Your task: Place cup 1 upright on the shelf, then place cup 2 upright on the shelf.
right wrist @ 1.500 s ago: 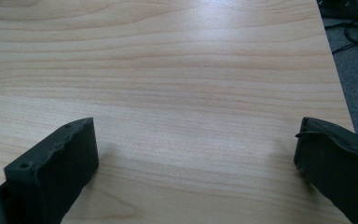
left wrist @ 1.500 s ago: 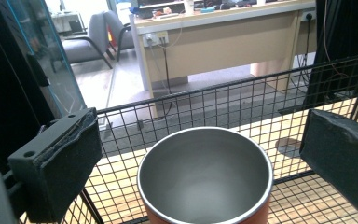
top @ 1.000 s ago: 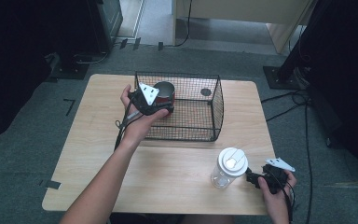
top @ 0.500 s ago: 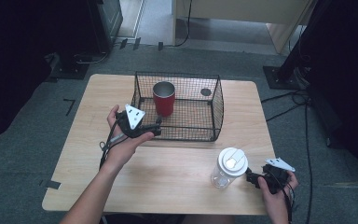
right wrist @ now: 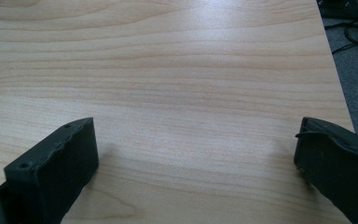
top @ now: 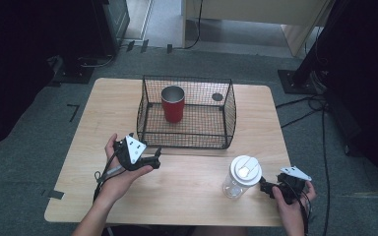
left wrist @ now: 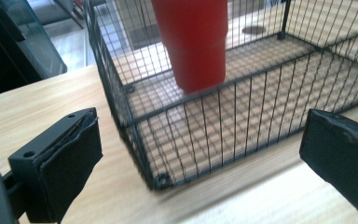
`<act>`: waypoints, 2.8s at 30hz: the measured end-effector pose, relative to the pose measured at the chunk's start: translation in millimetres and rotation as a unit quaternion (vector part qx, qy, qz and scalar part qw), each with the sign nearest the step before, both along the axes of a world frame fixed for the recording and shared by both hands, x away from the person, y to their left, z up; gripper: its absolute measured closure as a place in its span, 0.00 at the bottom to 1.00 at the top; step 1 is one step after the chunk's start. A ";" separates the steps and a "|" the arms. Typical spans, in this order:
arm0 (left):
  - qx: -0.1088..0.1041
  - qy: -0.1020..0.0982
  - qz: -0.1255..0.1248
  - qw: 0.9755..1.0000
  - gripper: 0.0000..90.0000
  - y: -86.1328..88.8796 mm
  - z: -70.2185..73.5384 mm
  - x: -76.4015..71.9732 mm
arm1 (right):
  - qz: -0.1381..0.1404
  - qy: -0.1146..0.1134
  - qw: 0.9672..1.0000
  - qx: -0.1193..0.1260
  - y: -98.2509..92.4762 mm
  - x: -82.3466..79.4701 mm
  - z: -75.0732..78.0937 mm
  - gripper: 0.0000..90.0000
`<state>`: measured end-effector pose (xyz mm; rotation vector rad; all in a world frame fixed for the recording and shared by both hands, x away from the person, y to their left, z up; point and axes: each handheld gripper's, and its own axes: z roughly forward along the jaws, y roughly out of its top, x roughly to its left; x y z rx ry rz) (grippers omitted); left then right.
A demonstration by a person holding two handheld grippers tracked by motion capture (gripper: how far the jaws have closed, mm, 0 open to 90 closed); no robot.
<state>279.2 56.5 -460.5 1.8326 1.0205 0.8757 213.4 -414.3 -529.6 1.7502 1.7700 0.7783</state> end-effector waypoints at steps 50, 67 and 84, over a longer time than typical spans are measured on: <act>0.005 0.207 0.071 0.976 0.00 90.7 -60.9 -15.9 | 0.039 -0.033 0.999 0.010 2.7 -23.1 27.6 0.00; 0.005 0.206 0.071 0.976 0.00 90.7 -61.0 -15.9 | 0.104 -0.037 0.994 0.011 39.0 -50.2 39.8 0.00; 0.003 0.206 0.074 0.976 0.00 90.1 -61.1 -14.7 | 0.167 -0.061 0.983 0.044 77.9 -53.7 59.3 0.00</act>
